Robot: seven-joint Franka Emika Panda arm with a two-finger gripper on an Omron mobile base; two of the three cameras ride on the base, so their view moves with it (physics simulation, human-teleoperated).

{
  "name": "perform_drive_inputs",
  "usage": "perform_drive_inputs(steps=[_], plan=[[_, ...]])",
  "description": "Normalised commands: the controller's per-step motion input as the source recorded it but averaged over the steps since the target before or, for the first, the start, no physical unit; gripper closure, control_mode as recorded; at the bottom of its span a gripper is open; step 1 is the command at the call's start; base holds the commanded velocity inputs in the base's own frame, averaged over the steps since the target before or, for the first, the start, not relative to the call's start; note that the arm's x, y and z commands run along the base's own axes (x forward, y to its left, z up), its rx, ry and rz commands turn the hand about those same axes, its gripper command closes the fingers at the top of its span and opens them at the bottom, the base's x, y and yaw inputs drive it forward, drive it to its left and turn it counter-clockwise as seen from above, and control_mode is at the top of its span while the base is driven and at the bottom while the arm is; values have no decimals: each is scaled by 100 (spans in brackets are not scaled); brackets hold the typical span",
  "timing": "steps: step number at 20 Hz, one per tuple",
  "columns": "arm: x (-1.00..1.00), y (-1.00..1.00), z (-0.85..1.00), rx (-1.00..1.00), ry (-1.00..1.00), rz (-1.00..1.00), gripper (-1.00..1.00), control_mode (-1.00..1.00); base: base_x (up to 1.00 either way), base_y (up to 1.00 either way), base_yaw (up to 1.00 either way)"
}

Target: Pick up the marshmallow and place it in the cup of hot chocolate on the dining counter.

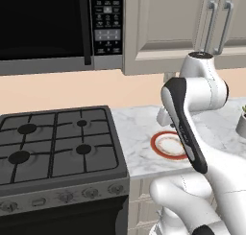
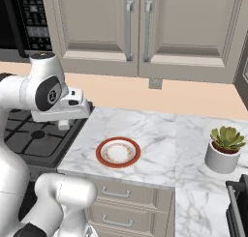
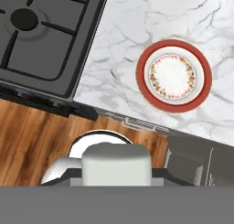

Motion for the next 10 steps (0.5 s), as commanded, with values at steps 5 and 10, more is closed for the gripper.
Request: perform_drive_inputs(steps=[5, 10], plan=[[-37, 1, 36, -2, 0, -18, 100, -100, 0, 0, 0], [-18, 0, 6, 0, 0, -9, 100, -100, 0, 0, 0]])
